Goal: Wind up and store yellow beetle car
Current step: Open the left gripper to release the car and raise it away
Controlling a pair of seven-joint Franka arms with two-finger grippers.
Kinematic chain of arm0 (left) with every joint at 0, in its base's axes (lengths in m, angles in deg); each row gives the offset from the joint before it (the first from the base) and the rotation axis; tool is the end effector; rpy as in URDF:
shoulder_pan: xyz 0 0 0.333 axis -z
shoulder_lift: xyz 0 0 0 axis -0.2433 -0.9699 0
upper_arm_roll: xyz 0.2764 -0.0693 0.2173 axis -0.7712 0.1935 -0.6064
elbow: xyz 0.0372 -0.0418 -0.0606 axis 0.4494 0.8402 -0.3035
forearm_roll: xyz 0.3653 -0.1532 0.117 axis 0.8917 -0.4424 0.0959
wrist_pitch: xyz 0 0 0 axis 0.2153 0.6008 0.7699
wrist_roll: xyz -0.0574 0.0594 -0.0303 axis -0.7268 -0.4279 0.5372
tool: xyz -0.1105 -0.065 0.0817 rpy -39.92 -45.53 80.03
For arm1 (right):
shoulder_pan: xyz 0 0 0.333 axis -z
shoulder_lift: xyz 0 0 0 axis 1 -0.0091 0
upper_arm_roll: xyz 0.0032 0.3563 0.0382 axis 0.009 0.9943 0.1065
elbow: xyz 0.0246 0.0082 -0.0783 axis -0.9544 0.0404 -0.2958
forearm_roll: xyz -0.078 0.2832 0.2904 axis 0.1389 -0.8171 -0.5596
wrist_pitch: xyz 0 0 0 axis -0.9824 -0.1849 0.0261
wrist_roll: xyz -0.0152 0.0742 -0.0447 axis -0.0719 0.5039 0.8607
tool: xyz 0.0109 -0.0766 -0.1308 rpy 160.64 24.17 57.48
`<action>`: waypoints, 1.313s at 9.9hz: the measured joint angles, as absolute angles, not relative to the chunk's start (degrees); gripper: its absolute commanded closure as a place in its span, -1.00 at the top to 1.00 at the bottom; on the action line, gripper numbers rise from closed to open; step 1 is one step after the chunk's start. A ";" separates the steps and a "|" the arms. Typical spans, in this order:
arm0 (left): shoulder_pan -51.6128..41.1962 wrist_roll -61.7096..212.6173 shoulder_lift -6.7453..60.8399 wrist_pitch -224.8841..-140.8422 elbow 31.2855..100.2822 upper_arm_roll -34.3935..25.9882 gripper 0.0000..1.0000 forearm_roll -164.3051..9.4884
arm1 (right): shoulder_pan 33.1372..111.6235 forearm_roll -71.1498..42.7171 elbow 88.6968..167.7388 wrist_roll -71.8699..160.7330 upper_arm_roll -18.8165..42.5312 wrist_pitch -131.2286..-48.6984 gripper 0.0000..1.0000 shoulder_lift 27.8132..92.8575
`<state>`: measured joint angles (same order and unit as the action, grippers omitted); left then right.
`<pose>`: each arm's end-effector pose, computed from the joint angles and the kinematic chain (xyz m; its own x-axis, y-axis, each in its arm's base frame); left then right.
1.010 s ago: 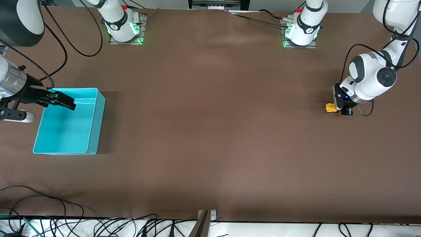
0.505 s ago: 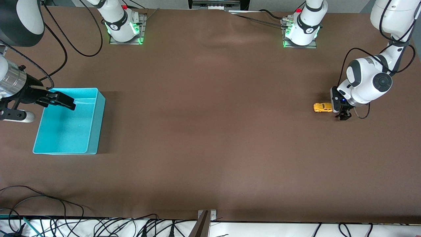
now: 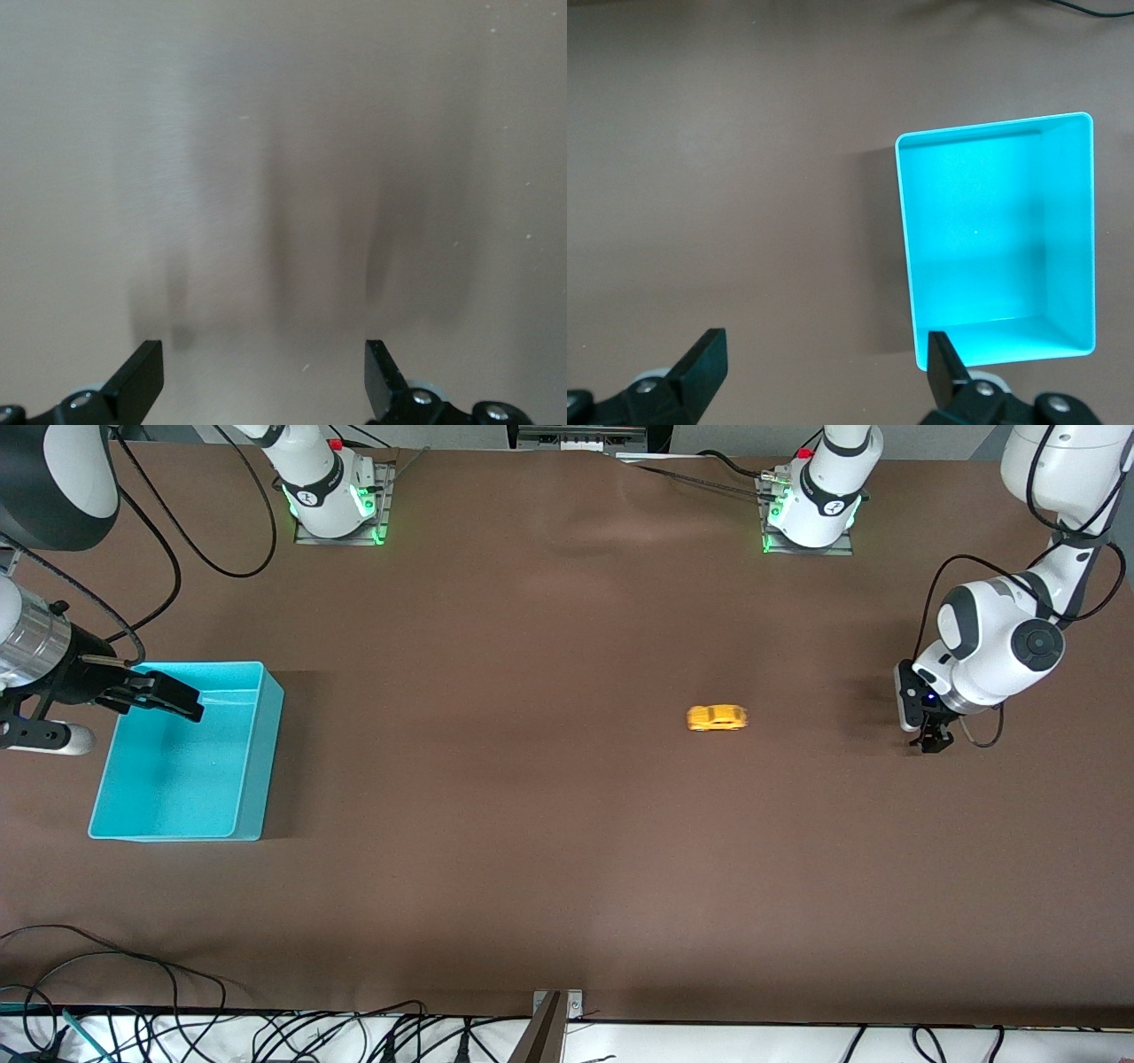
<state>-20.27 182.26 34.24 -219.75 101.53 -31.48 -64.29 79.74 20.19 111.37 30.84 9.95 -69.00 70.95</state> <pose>0.5140 0.1429 0.1708 0.0117 -0.9967 -0.0803 -0.9998 -0.0128 0.0138 0.6559 0.0424 0.5603 0.9941 -0.1079 -0.0084 -0.1080 -0.9940 -0.0144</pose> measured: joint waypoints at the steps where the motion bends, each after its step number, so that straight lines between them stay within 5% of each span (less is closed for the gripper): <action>1: -20.27 182.26 37.17 -218.33 101.32 -31.48 1.00 -64.29 | 79.75 20.19 111.37 30.84 9.92 -69.00 1.00 70.95; 9: -16.76 182.19 60.23 -205.69 100.71 -31.31 1.00 -64.42 | 79.70 20.19 111.36 30.84 9.91 -69.22 1.00 70.95; 13: -14.13 172.58 63.24 -190.90 91.19 -29.72 1.00 -64.48 | 79.61 20.19 111.38 30.85 9.99 -69.23 1.00 70.77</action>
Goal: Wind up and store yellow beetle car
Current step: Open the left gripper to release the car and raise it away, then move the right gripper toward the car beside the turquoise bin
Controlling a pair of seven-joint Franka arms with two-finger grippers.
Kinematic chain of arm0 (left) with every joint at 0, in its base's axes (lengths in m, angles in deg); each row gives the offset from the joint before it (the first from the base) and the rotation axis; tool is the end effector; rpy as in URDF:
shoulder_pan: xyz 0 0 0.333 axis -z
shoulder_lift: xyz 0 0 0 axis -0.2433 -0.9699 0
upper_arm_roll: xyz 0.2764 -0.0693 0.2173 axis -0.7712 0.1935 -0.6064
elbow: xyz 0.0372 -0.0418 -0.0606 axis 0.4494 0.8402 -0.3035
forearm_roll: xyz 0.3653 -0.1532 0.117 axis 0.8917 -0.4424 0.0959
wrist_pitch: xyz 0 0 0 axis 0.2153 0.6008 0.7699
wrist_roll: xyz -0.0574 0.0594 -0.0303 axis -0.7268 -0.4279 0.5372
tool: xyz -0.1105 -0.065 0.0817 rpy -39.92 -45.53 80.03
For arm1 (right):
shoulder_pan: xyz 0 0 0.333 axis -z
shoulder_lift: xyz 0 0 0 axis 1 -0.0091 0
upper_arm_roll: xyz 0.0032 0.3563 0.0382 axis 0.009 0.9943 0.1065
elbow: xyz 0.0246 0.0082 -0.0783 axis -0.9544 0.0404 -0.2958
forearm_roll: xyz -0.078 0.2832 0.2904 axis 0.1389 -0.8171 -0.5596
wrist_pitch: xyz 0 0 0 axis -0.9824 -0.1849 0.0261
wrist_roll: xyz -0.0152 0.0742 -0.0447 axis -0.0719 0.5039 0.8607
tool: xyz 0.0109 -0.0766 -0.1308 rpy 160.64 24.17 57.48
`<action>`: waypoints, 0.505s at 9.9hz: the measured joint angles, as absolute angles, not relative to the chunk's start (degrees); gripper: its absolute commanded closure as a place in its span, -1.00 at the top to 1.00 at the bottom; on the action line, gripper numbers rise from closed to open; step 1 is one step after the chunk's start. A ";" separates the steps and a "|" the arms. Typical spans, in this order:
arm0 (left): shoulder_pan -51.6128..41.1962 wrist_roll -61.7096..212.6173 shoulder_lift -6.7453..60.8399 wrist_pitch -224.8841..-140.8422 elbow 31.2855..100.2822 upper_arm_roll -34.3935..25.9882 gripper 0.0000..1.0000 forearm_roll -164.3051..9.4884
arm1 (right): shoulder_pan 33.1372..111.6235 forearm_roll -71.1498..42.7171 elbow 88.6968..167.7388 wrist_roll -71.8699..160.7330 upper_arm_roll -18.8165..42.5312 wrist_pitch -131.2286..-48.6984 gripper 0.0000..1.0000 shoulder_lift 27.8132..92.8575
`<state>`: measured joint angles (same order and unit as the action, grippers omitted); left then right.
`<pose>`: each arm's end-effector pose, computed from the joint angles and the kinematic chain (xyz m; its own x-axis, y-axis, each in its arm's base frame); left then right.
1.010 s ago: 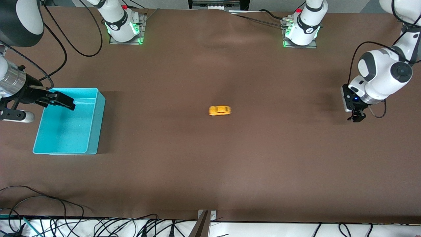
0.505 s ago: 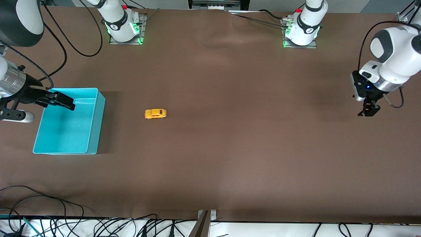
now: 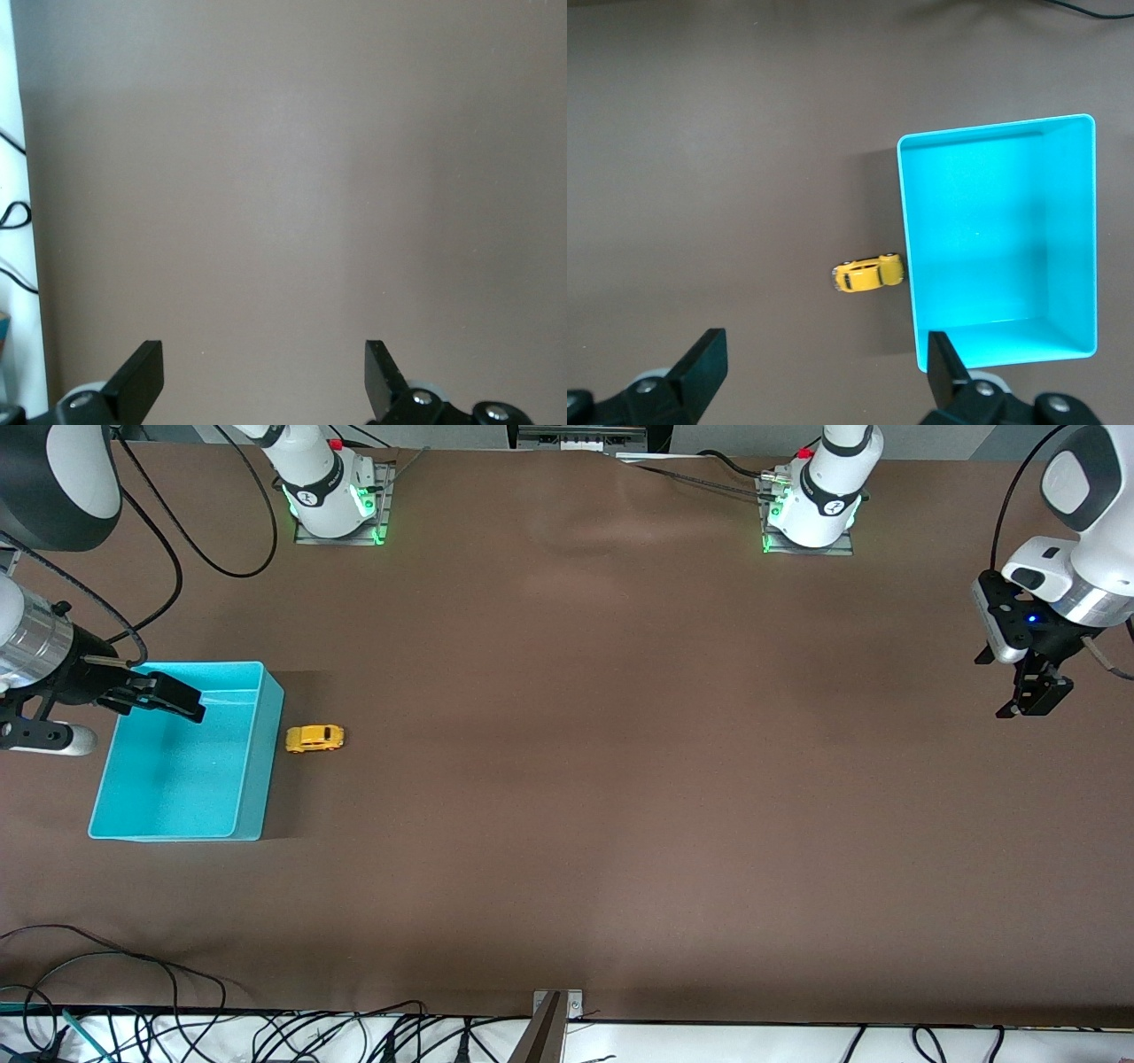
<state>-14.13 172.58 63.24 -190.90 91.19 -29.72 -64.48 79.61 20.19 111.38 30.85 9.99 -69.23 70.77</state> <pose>0.5274 0.0750 0.4744 0.0854 -0.9955 -0.0414 -0.9805 -0.0766 -0.1811 0.6571 0.0445 0.5585 0.9945 -0.1049 -0.0076 -0.1050 -0.9944 -0.0142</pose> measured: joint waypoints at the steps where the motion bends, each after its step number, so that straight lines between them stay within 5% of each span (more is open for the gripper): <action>1: -14.11 168.82 63.27 -188.04 89.47 -29.73 1.00 -64.48 | 79.62 20.19 111.39 30.86 9.98 -69.22 1.00 70.66; 5: -14.06 148.44 63.56 -170.88 79.33 -28.32 1.00 -64.49 | 79.50 20.12 111.49 31.69 10.39 -68.98 1.00 69.18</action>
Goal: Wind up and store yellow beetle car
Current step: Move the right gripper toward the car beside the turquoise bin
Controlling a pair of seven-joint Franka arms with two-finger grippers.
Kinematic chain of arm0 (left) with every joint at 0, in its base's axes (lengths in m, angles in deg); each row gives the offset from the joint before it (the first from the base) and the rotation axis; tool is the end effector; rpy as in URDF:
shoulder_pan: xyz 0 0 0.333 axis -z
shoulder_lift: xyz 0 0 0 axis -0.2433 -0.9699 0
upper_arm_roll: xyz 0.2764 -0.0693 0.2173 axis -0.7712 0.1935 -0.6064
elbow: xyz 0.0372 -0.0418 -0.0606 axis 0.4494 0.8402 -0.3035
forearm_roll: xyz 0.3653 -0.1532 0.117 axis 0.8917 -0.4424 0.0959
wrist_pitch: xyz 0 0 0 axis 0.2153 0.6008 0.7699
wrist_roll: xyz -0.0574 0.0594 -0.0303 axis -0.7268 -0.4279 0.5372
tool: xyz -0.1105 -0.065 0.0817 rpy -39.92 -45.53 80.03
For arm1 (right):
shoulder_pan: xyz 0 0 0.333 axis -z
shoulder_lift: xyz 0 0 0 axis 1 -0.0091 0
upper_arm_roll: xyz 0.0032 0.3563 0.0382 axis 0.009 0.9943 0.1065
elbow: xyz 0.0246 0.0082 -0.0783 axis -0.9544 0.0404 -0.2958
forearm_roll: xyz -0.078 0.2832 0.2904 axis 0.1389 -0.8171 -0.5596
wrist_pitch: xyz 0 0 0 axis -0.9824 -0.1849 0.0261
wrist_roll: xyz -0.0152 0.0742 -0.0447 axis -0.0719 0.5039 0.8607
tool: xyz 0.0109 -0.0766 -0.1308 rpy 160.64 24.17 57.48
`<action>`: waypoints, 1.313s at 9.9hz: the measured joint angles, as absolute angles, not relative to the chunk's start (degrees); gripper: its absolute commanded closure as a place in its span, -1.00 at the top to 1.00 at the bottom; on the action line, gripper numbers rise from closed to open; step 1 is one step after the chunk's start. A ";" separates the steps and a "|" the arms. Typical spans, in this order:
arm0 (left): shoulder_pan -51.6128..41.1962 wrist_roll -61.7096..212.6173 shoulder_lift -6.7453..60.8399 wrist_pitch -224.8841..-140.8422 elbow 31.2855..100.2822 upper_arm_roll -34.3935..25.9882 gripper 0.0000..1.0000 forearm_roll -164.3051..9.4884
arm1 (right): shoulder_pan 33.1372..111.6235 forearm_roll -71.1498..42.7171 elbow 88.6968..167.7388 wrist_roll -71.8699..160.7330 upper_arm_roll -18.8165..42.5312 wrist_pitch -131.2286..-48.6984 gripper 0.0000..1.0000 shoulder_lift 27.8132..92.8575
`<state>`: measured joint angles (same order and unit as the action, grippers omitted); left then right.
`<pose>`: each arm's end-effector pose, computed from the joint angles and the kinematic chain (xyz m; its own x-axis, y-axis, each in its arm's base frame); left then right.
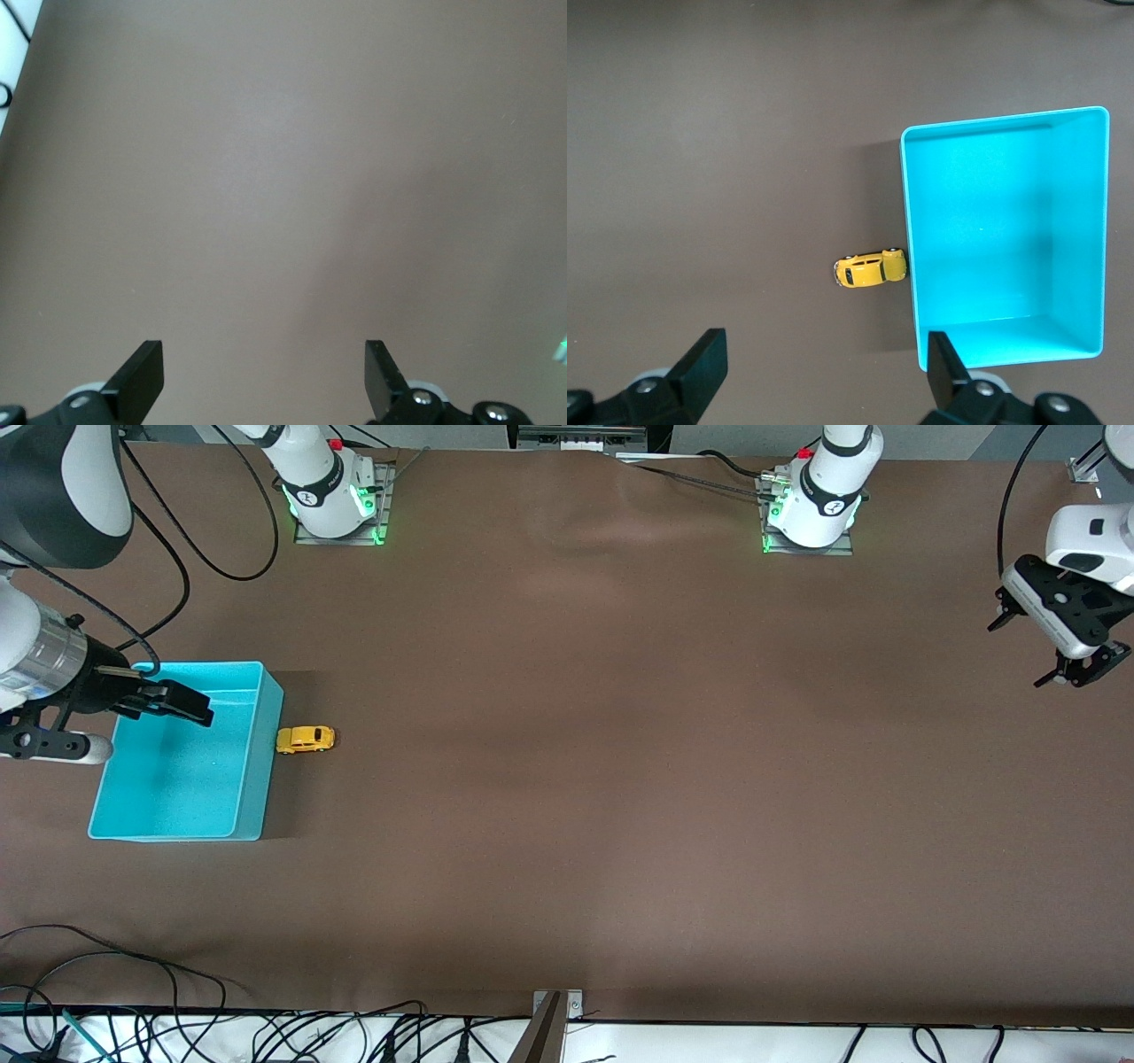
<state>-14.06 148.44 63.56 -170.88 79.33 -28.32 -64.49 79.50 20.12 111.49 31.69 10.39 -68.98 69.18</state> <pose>0.5178 0.0648 0.5475 0.4748 -0.8797 -0.0252 -0.8791 -0.4727 -0.0615 0.6617 0.0510 0.5388 0.9958 -0.0818 -0.0411 -0.0822 -0.9966 -0.0092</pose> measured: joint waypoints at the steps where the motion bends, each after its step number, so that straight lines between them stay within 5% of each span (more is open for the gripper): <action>1: -13.99 143.27 63.62 -166.95 76.56 -27.29 1.00 -64.49 | 79.32 20.10 111.52 34.21 11.11 -68.87 1.00 68.99; 7: -13.92 115.91 63.67 -152.83 67.23 -25.29 1.00 -64.49 | 76.06 20.11 111.78 54.82 13.74 -68.68 1.00 68.07; 13: -13.09 97.78 63.47 -150.43 65.83 -24.21 1.00 -64.88 | 76.06 20.18 118.74 80.76 13.56 -73.56 1.00 64.21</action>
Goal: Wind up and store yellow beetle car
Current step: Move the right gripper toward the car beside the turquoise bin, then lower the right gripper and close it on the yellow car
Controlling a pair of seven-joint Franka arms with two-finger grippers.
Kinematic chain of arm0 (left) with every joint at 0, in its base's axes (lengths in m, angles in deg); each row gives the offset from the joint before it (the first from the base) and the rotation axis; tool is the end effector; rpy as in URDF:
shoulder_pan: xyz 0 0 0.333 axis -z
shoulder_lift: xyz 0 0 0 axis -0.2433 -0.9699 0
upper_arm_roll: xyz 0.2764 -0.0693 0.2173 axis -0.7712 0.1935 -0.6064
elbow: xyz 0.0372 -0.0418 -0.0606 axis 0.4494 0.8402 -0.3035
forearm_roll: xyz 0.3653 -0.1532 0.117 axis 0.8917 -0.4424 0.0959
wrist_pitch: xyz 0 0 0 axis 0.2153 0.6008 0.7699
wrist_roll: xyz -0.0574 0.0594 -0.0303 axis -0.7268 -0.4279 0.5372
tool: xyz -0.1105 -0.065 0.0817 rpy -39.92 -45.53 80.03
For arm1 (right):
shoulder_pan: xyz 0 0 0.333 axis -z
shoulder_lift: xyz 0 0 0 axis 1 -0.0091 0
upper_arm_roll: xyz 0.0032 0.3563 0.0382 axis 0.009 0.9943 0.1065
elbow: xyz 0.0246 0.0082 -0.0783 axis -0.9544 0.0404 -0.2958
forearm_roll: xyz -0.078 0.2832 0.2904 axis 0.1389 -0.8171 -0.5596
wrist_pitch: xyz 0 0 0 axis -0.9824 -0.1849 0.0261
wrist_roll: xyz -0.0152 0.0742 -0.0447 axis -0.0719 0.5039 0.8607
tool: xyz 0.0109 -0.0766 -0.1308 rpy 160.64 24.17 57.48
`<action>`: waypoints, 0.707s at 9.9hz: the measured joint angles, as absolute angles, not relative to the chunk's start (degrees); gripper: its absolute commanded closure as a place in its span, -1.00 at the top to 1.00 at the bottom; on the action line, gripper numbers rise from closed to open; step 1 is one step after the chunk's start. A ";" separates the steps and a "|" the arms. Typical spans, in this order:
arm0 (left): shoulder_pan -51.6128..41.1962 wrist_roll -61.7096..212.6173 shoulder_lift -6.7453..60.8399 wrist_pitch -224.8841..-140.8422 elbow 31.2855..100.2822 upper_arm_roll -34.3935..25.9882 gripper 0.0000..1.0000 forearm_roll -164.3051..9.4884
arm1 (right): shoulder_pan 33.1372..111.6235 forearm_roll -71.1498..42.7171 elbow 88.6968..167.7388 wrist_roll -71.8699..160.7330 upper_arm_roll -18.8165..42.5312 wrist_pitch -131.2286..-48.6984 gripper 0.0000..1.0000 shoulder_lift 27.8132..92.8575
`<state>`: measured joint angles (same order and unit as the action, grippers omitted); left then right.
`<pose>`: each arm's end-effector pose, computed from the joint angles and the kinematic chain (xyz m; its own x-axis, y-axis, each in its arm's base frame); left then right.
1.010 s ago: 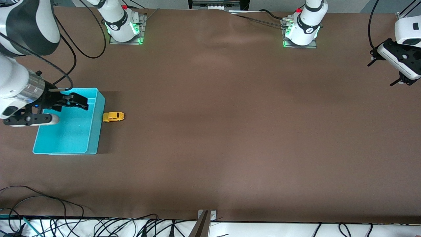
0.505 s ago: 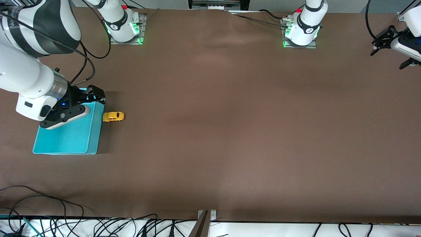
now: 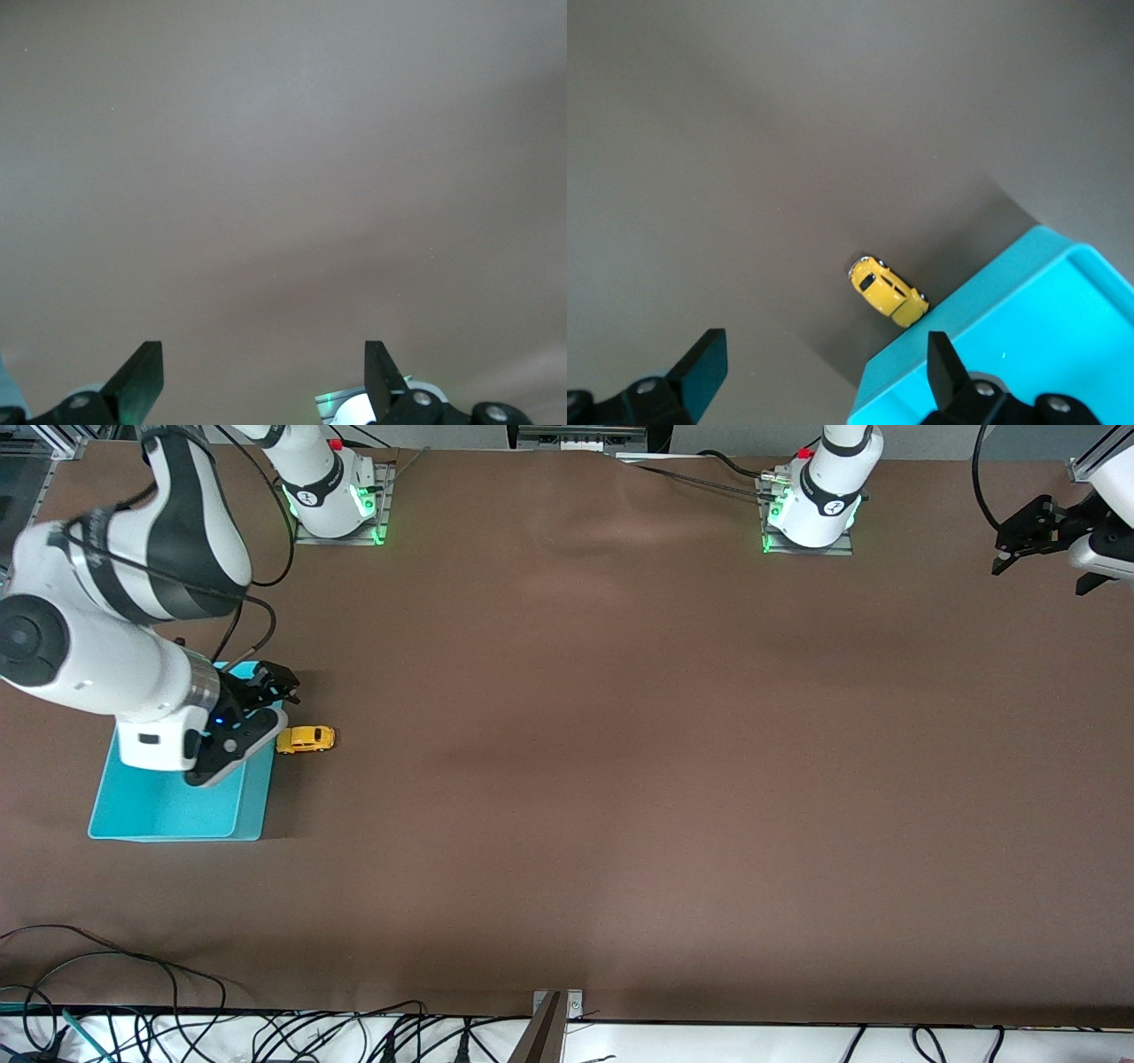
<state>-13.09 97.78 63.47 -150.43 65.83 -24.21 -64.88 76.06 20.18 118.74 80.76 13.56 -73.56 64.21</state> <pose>0.4929 0.0180 0.6335 0.9628 -0.2554 -0.0876 -0.2591 -0.9653 -0.0333 0.6567 0.1228 0.4248 0.6255 0.7715 -0.1167 0.7606 -0.6362 -0.1294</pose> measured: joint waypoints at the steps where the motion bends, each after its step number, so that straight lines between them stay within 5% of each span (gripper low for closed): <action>1: -12.76 96.54 63.45 -150.39 65.82 -23.65 1.00 -64.97 | 76.09 20.18 120.57 89.91 13.53 -75.94 1.00 63.14; 7: -12.48 94.94 59.07 -147.97 59.38 -21.47 1.00 -67.33 | 76.49 20.39 131.51 116.95 11.54 -89.11 1.00 62.38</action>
<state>-12.48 94.94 59.07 -147.97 59.38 -21.47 -67.33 76.49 20.39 131.51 116.95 11.54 -89.11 62.38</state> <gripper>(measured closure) 0.000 0.000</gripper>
